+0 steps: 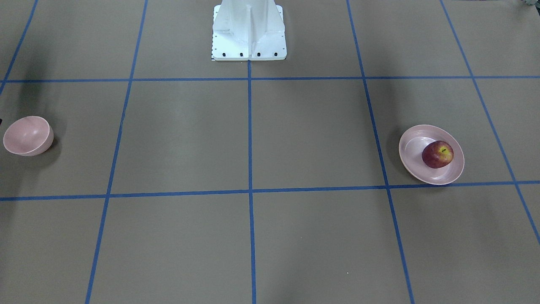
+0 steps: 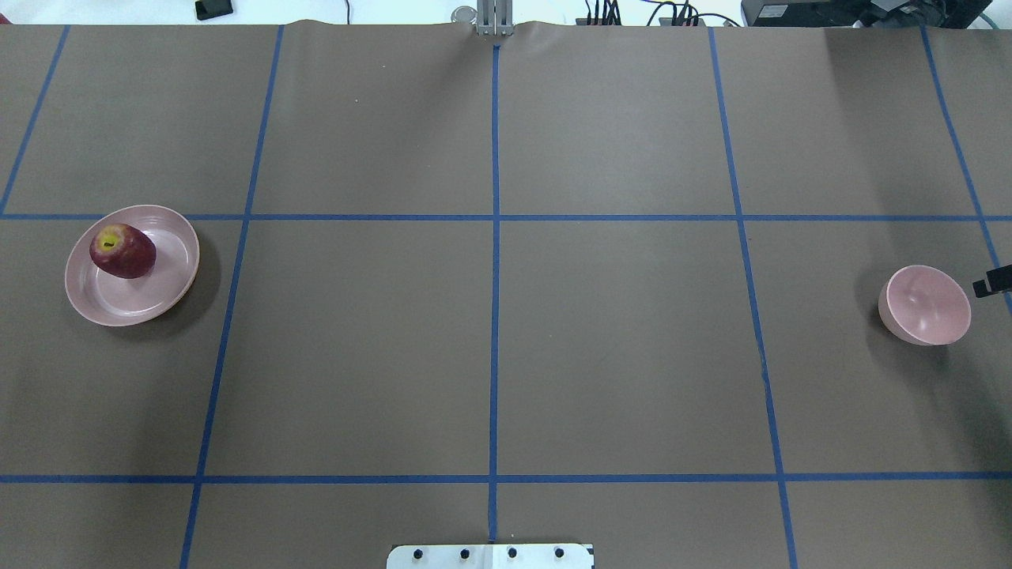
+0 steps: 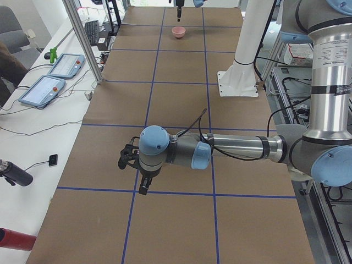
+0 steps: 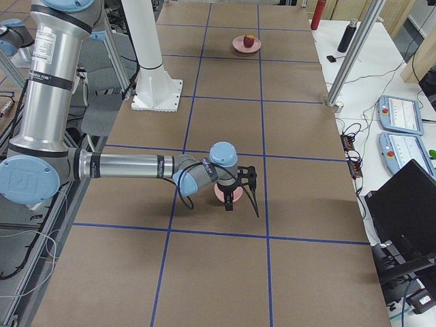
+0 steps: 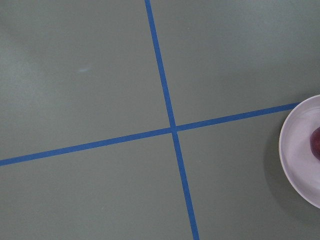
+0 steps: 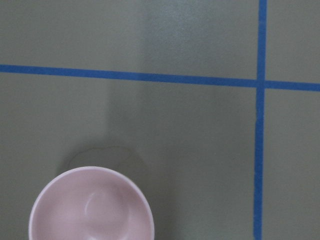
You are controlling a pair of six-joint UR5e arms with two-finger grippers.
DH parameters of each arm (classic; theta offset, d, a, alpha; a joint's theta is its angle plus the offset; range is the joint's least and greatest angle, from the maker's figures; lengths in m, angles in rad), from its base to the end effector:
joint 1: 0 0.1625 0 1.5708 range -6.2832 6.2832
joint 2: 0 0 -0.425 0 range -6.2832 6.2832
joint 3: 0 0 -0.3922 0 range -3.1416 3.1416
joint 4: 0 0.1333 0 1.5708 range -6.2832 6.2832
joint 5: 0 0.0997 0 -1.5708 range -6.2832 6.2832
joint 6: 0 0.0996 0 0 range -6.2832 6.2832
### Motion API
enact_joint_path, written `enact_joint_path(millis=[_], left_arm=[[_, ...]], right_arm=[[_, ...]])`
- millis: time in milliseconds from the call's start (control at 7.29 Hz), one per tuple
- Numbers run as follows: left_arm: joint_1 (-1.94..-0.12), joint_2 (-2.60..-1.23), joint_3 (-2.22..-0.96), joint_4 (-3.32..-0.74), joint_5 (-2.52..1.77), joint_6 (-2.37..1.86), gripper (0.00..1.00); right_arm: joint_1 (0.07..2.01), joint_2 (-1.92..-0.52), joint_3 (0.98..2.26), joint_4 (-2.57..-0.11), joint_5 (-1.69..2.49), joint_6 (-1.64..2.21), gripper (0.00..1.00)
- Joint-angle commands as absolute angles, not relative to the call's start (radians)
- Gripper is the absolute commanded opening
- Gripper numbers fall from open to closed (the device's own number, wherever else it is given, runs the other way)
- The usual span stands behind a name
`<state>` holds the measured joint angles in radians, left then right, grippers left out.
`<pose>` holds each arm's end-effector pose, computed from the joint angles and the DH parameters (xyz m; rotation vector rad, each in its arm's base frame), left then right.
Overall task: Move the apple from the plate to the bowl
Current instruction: 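Lower the right gripper onto the rim of the small pink bowl and grasp it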
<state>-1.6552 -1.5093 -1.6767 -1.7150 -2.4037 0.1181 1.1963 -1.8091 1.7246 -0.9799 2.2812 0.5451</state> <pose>-0.0995 -0.4695 0.6164 0.2607 0.8084 0.1102 -0.0879 -0.4106 0.6263 0.1258 -0.8366 -0.0195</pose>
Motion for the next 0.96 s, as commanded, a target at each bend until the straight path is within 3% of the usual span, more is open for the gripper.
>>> enact_joint_path(millis=[0, 137, 412, 824], left_arm=[[-1.655, -1.505, -1.677, -1.715, -2.404, 0.120, 1.00], [-1.655, -1.505, -1.674, -1.715, -2.404, 0.120, 1.00], [-1.655, -1.503, -1.674, -1.717, -2.404, 0.123, 1.00], [-1.655, -1.503, -1.671, -1.717, -2.404, 0.123, 1.00]], right_arm=[[1.112, -1.829, 1.677, -0.887, 2.238, 0.580, 0.94], [1.102, -1.821, 1.631, -0.835, 2.235, 0.581, 0.92], [1.100, -1.789, 1.618, -0.831, 2.244, 0.635, 0.63], [1.089, -1.757, 1.589, -0.834, 2.241, 0.641, 0.59]])
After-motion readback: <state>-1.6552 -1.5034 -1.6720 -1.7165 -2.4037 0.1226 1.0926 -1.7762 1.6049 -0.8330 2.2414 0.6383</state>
